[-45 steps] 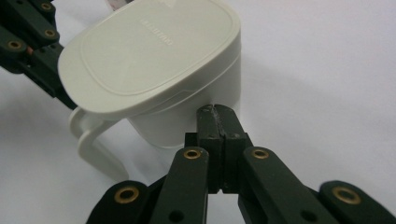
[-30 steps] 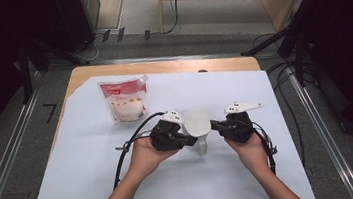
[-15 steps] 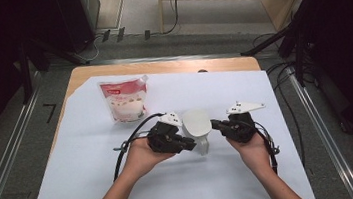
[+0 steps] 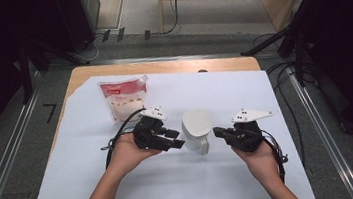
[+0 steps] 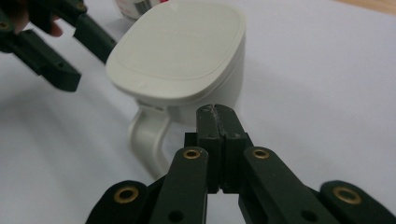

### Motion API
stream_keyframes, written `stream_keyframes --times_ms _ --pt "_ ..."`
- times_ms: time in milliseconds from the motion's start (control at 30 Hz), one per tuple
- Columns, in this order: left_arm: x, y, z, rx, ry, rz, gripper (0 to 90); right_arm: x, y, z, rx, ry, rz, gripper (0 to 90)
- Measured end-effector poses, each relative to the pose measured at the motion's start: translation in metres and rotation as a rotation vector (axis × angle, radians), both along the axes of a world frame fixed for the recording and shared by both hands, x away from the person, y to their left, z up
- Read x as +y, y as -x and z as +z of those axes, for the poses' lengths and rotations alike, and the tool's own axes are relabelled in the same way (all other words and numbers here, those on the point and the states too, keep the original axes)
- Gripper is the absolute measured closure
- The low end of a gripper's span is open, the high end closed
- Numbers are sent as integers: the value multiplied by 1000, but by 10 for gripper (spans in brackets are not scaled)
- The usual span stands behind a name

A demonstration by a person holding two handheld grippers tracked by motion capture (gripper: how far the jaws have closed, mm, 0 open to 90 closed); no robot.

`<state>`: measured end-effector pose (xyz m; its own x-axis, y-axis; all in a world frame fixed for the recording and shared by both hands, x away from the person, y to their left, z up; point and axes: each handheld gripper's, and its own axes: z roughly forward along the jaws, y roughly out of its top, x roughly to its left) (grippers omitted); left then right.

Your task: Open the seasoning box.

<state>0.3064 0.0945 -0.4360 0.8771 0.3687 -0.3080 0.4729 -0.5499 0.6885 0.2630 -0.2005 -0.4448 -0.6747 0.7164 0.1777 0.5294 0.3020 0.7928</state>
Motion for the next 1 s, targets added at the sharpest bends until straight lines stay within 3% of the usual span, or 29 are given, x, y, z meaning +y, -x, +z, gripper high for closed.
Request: stream_keyframes --times_ms 100,233,333,467,633,667,700,733,1000 --pt "5 -2 0 10 7 13 486 1 8 2 -2 4 5 898" --pt "9 -4 1 -14 11 10 460 3 15 4 -5 4 15 898" --pt "11 -7 0 -8 15 10 439 6 21 4 1 0 21 898" --pt "13 -11 0 -17 18 13 418 16 27 -2 18 3 49 896" --pt "17 -13 1 -37 24 30 398 25 29 -7 24 12 72 896" --pt "17 -13 2 -51 25 46 326 29 30 -9 27 12 80 896" --pt "18 -14 3 -54 30 52 326 29 30 -9 27 12 80 896" --pt "18 -15 3 -36 43 49 324 34 31 -12 33 13 88 897" --pt "16 -14 3 -40 24 28 318 46 30 -20 44 30 110 893"
